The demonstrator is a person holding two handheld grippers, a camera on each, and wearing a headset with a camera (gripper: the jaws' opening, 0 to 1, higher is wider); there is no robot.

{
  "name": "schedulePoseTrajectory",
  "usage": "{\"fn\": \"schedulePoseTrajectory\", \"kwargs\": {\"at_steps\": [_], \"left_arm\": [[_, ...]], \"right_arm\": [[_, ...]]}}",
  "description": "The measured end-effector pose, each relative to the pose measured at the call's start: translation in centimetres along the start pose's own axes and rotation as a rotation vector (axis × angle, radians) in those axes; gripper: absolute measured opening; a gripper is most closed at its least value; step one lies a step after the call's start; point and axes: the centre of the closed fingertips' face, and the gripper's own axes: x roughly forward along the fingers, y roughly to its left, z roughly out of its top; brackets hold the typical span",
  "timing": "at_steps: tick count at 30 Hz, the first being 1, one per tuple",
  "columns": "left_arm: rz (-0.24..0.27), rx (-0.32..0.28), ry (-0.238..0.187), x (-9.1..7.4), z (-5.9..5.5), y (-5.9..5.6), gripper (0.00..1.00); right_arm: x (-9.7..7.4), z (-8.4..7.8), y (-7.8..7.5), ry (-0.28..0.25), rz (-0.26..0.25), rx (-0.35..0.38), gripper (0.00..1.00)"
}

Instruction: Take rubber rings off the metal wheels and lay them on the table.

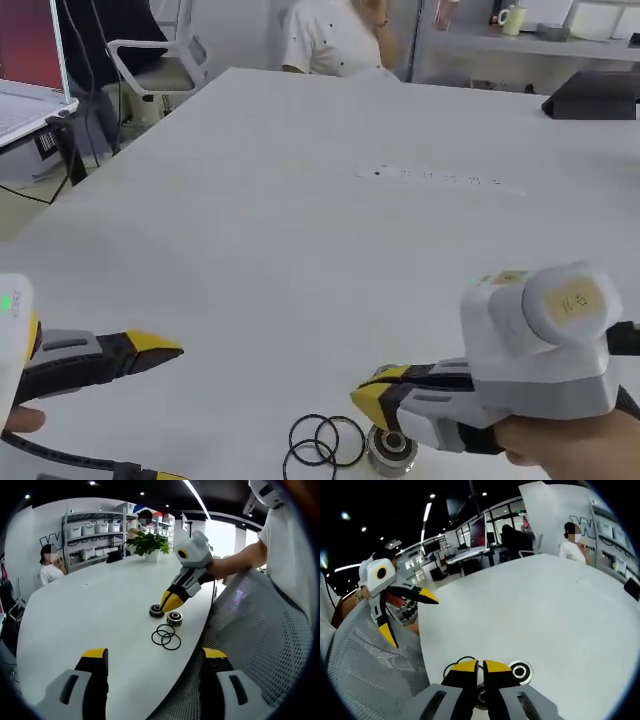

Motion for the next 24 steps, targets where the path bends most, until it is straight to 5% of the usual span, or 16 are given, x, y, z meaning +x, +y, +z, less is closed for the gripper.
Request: {"fn": "schedulePoseTrajectory", "kwargs": {"at_steps": [9, 24], "left_arm": [[-0.009, 0.029, -0.049, -0.3, 1.7, -0.1, 0.72], [-0.066, 0.164, -0.122, 1.1, 7.9, -0.1, 0.69]], "right_arm": [[-1.0, 0.5, -2.1, -0.033, -0.056, 0.031, 0.01], [-2.6, -0.3, -5.8, -0.053, -0.137, 0.100, 0.02]]}}
